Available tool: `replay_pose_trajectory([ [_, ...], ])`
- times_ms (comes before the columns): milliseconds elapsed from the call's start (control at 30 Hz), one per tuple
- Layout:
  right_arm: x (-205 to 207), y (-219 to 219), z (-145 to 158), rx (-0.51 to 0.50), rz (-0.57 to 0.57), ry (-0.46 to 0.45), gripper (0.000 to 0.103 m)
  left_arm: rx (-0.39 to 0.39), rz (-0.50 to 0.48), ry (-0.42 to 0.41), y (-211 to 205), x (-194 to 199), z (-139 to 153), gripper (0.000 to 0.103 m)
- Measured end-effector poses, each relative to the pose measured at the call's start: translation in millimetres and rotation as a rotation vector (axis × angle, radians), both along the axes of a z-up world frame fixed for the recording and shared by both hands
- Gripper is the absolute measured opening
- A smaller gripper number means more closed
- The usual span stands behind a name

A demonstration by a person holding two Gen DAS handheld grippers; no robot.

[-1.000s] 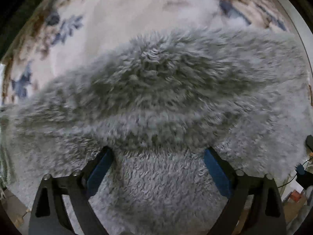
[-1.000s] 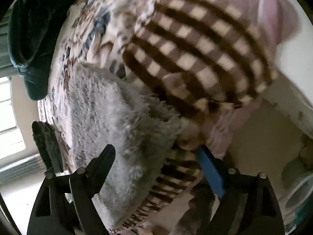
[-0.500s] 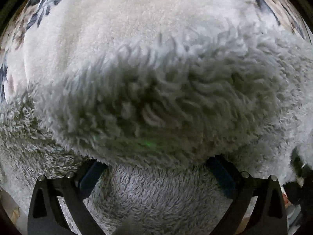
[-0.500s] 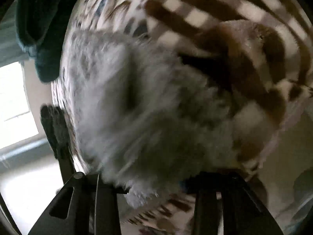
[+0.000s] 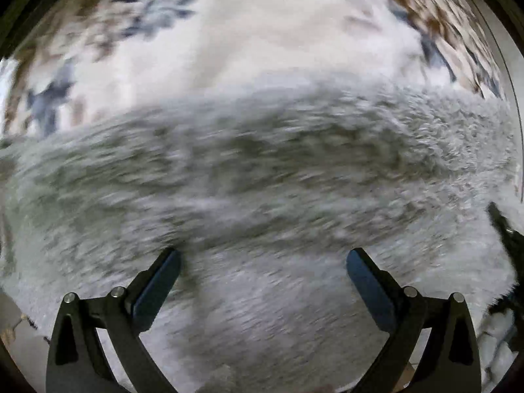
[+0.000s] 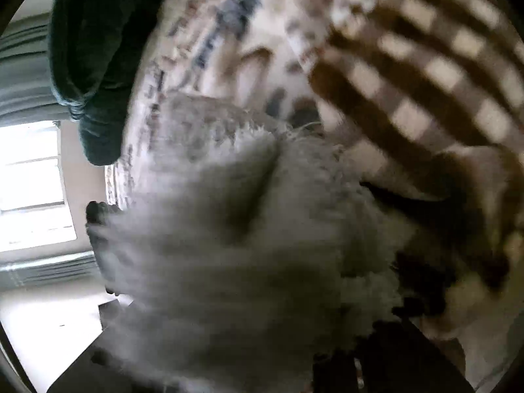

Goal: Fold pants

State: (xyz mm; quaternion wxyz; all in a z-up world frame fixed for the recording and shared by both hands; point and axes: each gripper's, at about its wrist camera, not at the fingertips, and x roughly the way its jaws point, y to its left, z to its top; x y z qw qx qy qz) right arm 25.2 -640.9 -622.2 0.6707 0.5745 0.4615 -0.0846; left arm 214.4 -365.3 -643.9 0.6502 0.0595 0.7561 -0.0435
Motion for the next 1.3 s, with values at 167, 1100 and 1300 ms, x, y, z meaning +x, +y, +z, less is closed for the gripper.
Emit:
replay_pose_trajectory([
  [167,13.8,35.1,59.4,-0.134,0.087,-0.063,0.019,-0.009,0.091,-0.022,36.8,-10.3,17.4,0.103],
  [1100,110.1,405.0,67.4,-0.092,0.896,0.048,0.089,-0.226,0.504,-0.144,372.1,-78.6,66.0,0.103],
  [1300,93.2,341.9,125.6,-0.092,0.767,0.008,0.089,-0.379,0.362,-0.114,349.9,-14.2,95.5,0.103],
])
